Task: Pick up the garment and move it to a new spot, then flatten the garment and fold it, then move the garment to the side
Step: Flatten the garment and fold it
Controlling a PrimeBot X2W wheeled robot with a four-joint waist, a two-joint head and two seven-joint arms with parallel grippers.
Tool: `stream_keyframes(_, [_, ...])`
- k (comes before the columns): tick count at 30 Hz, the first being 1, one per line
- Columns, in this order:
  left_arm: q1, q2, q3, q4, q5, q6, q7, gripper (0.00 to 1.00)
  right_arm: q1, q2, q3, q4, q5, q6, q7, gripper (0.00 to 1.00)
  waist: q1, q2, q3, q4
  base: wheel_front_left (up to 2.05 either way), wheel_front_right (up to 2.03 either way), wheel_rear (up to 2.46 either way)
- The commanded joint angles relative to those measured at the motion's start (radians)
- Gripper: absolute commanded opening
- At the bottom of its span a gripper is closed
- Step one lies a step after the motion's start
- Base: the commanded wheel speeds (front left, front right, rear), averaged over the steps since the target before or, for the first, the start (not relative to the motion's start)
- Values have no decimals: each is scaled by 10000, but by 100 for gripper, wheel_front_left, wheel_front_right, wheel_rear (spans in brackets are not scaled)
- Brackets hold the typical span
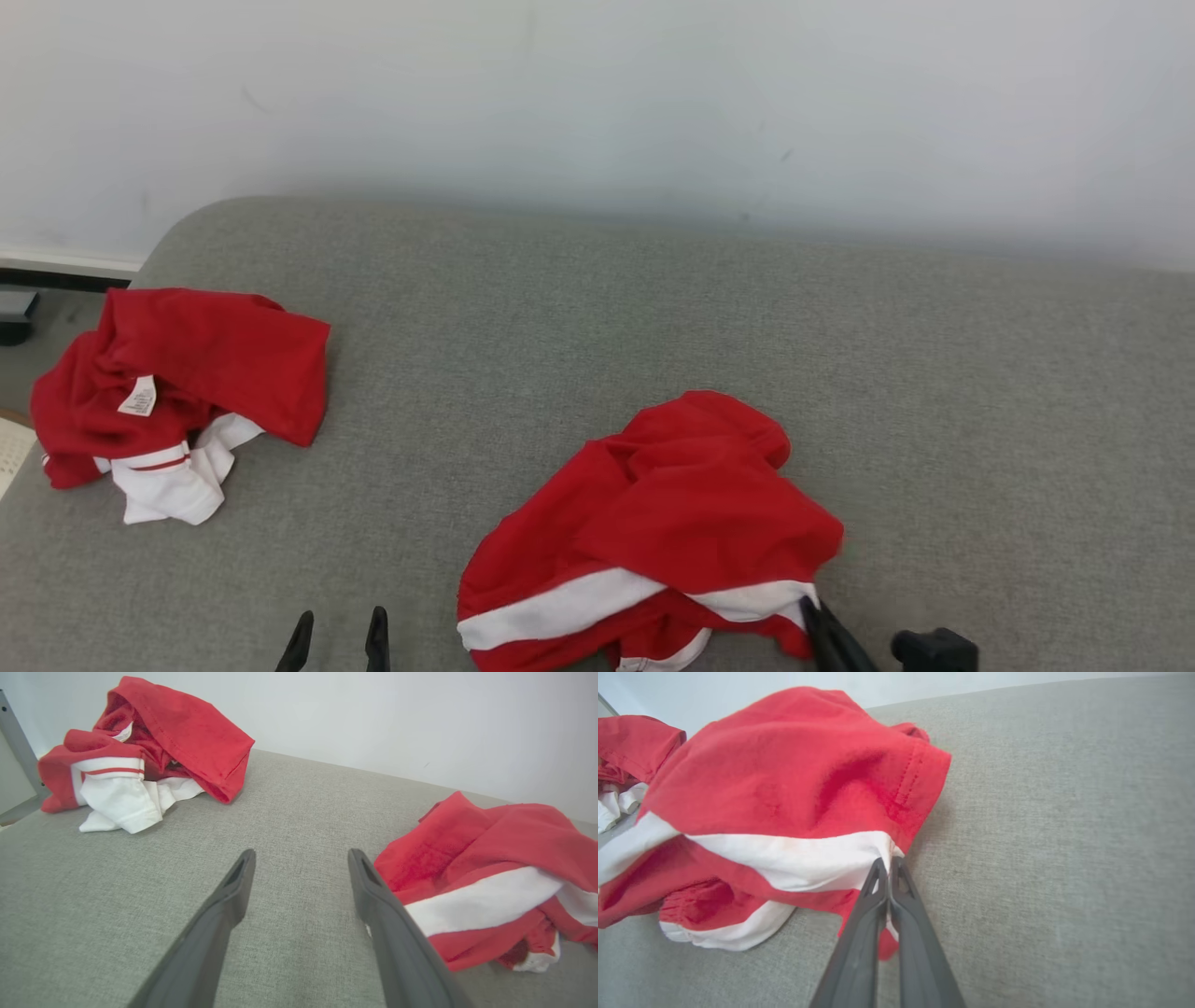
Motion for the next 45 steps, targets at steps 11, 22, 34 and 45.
stream_keyframes(11, [61,-4,-289,312,-317,10,-33,100,1565,-7,-1854,-1472,-1191,-23,-1,93,0,-1,-60,-760,0,0,0])
stream_keyframes(22, [411,6,-1711,383,-241,9,-33,100,2064,-174,-1489,-2684,-663,-23,-2,100,0,-1,-154,-846,0,0,0])
stream_keyframes(34, [-2,8,-2112,1377,-420,9,-33,100,1482,-181,-1668,-2031,-986,-23,-2,100,0,-1,122,-874,0,0,0])
stream_keyframes(45, [-1144,18,-2908,3214,-1748,9,-33,0,1008,-65,-1494,-1203,-1183,-23,-2,0,0,-1,218,-800,0,0,0])
